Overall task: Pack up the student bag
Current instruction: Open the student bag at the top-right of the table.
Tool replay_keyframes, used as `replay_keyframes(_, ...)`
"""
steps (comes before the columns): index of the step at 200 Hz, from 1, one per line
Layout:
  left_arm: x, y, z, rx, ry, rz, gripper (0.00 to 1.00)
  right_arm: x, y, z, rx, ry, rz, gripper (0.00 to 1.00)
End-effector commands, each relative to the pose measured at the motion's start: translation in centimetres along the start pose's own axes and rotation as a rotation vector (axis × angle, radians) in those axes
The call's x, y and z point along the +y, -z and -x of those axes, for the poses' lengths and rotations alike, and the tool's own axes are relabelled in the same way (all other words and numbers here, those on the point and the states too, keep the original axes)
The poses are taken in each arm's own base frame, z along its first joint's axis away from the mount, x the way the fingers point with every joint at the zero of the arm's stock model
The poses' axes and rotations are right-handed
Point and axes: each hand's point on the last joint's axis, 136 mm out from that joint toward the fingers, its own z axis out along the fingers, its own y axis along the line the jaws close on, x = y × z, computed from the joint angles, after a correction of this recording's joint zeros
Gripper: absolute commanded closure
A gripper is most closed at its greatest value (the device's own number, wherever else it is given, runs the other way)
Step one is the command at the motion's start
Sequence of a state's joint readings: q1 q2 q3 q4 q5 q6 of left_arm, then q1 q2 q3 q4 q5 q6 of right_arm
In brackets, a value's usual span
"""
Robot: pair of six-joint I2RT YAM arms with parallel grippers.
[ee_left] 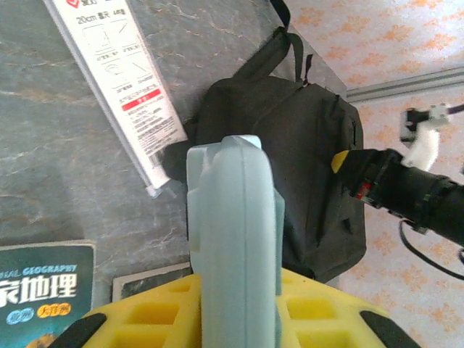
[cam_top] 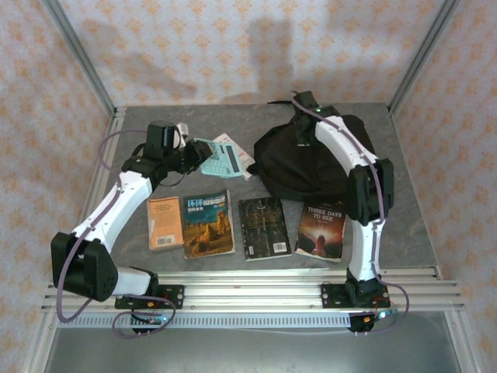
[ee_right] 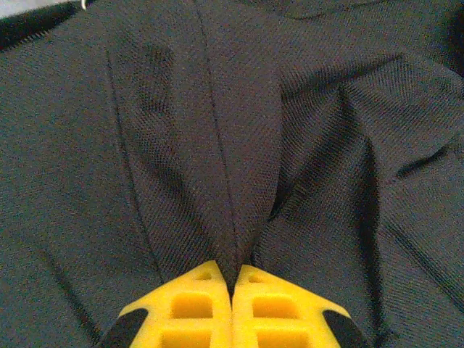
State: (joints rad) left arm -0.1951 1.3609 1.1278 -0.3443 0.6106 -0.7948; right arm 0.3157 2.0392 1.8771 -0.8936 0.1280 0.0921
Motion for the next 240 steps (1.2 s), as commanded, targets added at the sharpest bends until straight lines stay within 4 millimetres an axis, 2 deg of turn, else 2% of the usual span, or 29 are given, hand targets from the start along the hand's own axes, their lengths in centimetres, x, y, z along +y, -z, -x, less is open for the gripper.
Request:
replay_keyframes(1, -2.9, -0.3, 2.0, -0.051, -0.036, -0.049, 0.77, 0.5, 4.6, 2.2, -0.101, -0.037, 0.136, 1.0)
replay_keyframes(35, -2.7, -0.9, 2.6, -0.054, -0.038, -0.022, 0.77, 0.4, 5.9, 2.0, -0.113, -0.027, 0.164, 1.0)
replay_keyframes(94, -1.9, -3.4, 2.4, -0.014, -0.032, -0.011, 0.77, 0.3, 8.8, 2.6, -0.106, -0.162, 0.39, 1.0)
replay_keyframes(132, -3.0, -5.1, 2.4, 0.009, -0.034, -0.045, 0.77, 0.1, 9.9, 2.8, -0.107, -0.199, 0.469, 1.0)
replay_keyframes(164, -4.4, -5.0, 2.5, -0.005, -0.084, -0.056, 0.77, 0.1, 10.4, 2.8, -0.106, -0.219, 0.509, 1.0)
replay_keyframes(208, -1.8, -6.2, 2.6, -0.007, -0.121, 0.07, 0.8, -0.2, 11.4, 3.2, -0.111, -0.284, 0.61, 1.0)
replay_keyframes(225, -2.2, -7.3, 2.3, 0.015, -0.098, 0.027, 0.8, 0.2, 11.7, 3.2, -0.107, -0.281, 0.644, 1.0)
replay_keyframes(240, -3.5, -8.0, 1.9, 0.032, -0.095, -0.023, 0.79, 0.6, 11.8, 3.1, -0.102, -0.279, 0.664, 1.0)
